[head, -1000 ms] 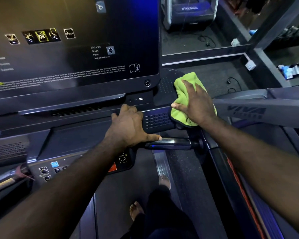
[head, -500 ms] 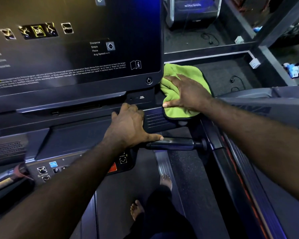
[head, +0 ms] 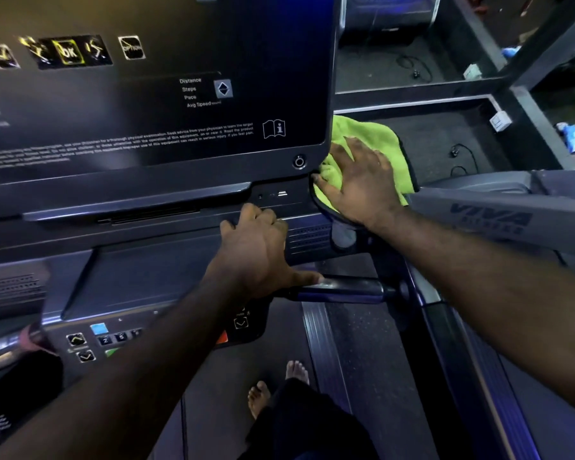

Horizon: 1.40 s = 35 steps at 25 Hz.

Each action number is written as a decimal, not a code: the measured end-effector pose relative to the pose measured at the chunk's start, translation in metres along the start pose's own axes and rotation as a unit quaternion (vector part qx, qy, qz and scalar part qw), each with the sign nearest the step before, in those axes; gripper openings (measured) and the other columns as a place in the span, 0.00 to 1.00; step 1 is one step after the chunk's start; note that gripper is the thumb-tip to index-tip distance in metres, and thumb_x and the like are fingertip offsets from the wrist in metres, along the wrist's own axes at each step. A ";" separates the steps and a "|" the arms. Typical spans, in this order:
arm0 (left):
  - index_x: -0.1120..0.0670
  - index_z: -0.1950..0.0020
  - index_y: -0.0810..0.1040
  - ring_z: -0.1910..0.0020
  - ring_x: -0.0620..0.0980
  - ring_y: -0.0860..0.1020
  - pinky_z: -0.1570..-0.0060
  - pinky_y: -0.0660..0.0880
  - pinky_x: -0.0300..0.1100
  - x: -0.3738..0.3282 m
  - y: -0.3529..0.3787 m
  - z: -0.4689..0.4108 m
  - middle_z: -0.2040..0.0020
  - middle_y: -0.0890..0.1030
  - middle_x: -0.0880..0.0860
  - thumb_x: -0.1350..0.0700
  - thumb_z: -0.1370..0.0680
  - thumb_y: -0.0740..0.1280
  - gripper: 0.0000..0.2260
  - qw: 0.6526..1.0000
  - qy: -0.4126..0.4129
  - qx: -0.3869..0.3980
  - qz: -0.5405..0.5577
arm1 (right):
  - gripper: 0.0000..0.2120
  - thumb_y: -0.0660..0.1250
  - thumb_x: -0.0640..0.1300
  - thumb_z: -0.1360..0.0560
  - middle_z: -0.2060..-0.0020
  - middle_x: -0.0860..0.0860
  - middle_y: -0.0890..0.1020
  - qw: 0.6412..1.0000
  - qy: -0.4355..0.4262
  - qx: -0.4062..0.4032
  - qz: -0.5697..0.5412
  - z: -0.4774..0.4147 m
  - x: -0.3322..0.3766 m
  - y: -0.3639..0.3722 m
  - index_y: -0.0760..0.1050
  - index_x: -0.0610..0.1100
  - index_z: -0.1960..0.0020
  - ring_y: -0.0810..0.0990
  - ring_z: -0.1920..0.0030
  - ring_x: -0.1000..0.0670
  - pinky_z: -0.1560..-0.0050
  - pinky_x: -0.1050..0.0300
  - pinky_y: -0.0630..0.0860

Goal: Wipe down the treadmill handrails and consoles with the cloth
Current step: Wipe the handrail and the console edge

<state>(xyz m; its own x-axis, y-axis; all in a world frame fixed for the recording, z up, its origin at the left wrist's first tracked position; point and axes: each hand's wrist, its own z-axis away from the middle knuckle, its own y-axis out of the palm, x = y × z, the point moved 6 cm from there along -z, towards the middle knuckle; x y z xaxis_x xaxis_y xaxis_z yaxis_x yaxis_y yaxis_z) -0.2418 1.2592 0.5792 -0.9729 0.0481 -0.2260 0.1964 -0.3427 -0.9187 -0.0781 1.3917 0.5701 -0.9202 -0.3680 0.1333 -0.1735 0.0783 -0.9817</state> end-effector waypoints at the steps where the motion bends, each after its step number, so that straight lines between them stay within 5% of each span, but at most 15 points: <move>1: 0.46 0.51 0.68 0.37 0.51 0.64 0.36 0.69 0.63 0.001 0.000 0.000 0.44 0.72 0.46 0.17 0.38 0.65 0.36 1.000 0.000 -0.005 0.000 | 0.31 0.60 0.64 0.20 0.22 0.41 0.69 1.000 0.023 -0.018 0.000 -0.002 0.005 0.001 0.63 0.53 0.22 0.65 0.20 0.41 0.23 0.36 0.62; 5: 0.47 0.56 0.68 0.40 0.49 0.63 0.41 0.71 0.61 0.005 0.004 -0.001 0.48 0.71 0.45 0.15 0.39 0.64 0.36 0.999 0.011 -0.035 0.014 | 0.37 0.66 0.52 0.30 0.25 0.45 0.70 0.997 0.075 0.014 0.008 -0.042 0.017 0.008 0.63 0.51 0.21 0.67 0.23 0.42 0.25 0.35 0.64; 8: 0.44 0.59 0.66 0.41 0.46 0.62 0.44 0.69 0.55 0.007 0.008 -0.001 0.50 0.70 0.43 0.15 0.40 0.64 0.34 0.999 0.014 -0.047 0.023 | 0.20 0.62 0.46 0.20 0.33 0.44 0.78 0.997 0.070 0.034 0.006 -0.104 0.011 0.004 0.72 0.49 0.29 0.75 0.30 0.39 0.33 0.39 0.71; 10: 0.43 0.60 0.65 0.41 0.46 0.62 0.44 0.67 0.54 0.008 0.008 -0.001 0.50 0.70 0.43 0.15 0.40 0.64 0.34 0.999 0.010 -0.038 0.021 | 0.16 0.57 0.45 0.17 0.33 0.42 0.79 0.997 0.061 0.043 -0.010 -0.117 0.016 0.010 0.75 0.47 0.32 0.76 0.31 0.39 0.33 0.41 0.69; 15: 0.44 0.59 0.67 0.41 0.47 0.63 0.41 0.70 0.57 0.005 0.002 0.003 0.50 0.70 0.43 0.16 0.39 0.65 0.33 0.999 0.002 -0.010 0.034 | 0.30 0.59 0.56 0.22 0.20 0.44 0.67 0.999 -0.010 0.000 -0.039 -0.016 0.019 0.012 0.66 0.51 0.20 0.64 0.19 0.41 0.20 0.34 0.57; 19: 0.44 0.59 0.68 0.39 0.48 0.63 0.40 0.69 0.59 0.006 0.000 0.001 0.49 0.70 0.43 0.15 0.39 0.64 0.33 1.000 0.000 0.000 0.031 | 0.31 0.58 0.65 0.20 0.24 0.41 0.71 0.999 -0.030 0.035 -0.028 -0.030 -0.042 0.005 0.61 0.59 0.19 0.70 0.25 0.37 0.25 0.36 0.67; 22: 0.43 0.59 0.69 0.39 0.47 0.63 0.43 0.66 0.54 0.007 0.004 0.000 0.49 0.70 0.42 0.16 0.39 0.64 0.32 0.999 0.006 -0.005 0.034 | 0.30 0.55 0.66 0.22 0.32 0.42 0.77 0.996 0.075 0.033 -0.040 -0.091 -0.046 0.009 0.66 0.57 0.23 0.77 0.35 0.35 0.37 0.39 0.74; 24: 0.43 0.59 0.69 0.40 0.46 0.63 0.45 0.64 0.52 0.007 0.004 -0.001 0.49 0.70 0.41 0.16 0.39 0.65 0.31 0.999 0.008 -0.012 0.031 | 0.29 0.55 0.62 0.23 0.34 0.42 0.78 0.998 0.041 0.046 -0.021 -0.107 -0.015 0.016 0.69 0.53 0.25 0.78 0.37 0.35 0.37 0.38 0.73; 28: 0.44 0.59 0.71 0.42 0.46 0.62 0.45 0.65 0.52 0.005 0.002 0.000 0.52 0.69 0.40 0.17 0.39 0.67 0.32 1.000 -0.003 -0.011 0.025 | 0.32 0.61 0.59 0.22 0.23 0.44 0.71 1.000 -0.007 0.017 -0.019 -0.055 0.029 0.022 0.67 0.48 0.21 0.67 0.22 0.42 0.20 0.35 0.57; 31: 0.44 0.59 0.71 0.41 0.45 0.61 0.44 0.66 0.53 0.002 0.000 0.000 0.52 0.69 0.39 0.16 0.40 0.67 0.33 1.000 -0.011 -0.005 0.023 | 0.30 0.55 0.60 0.17 0.21 0.41 0.68 0.998 -0.046 -0.032 -0.017 0.010 0.010 0.015 0.65 0.49 0.19 0.64 0.20 0.40 0.20 0.35 0.56; 35: 0.44 0.59 0.71 0.41 0.44 0.61 0.43 0.67 0.54 0.003 -0.001 0.000 0.51 0.69 0.39 0.15 0.41 0.65 0.33 0.999 -0.018 0.001 0.026 | 0.35 0.51 0.71 0.18 0.21 0.40 0.66 0.994 -0.103 0.020 0.017 0.012 -0.027 0.011 0.55 0.57 0.16 0.62 0.19 0.40 0.20 0.35 0.58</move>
<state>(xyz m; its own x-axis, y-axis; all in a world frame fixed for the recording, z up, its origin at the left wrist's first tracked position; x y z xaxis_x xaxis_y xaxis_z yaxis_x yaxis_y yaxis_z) -0.2445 1.2591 0.5795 -0.9650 -0.0040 -0.2623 0.2475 -0.3452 -0.9053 -0.0507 1.3909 0.5541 -0.8333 -0.5479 0.0741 -0.1269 0.0590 -0.9902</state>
